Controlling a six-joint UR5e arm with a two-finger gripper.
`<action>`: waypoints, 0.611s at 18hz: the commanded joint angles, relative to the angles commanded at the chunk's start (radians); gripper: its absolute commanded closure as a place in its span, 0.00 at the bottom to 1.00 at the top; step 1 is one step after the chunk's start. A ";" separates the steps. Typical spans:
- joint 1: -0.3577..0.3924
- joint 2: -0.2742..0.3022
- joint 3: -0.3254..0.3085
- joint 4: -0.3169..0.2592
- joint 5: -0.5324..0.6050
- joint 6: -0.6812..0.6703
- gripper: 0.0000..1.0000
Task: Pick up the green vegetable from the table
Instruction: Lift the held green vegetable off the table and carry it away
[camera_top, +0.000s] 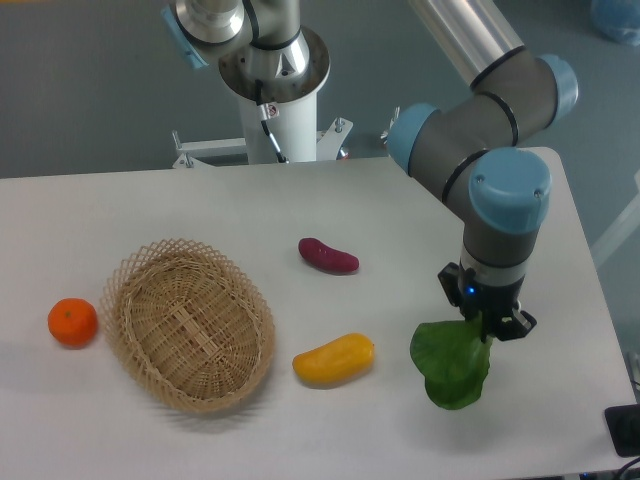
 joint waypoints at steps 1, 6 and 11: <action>0.000 -0.008 0.023 -0.026 0.000 0.000 0.72; 0.002 -0.064 0.158 -0.144 0.002 0.002 0.72; 0.005 -0.075 0.170 -0.146 0.003 0.015 0.72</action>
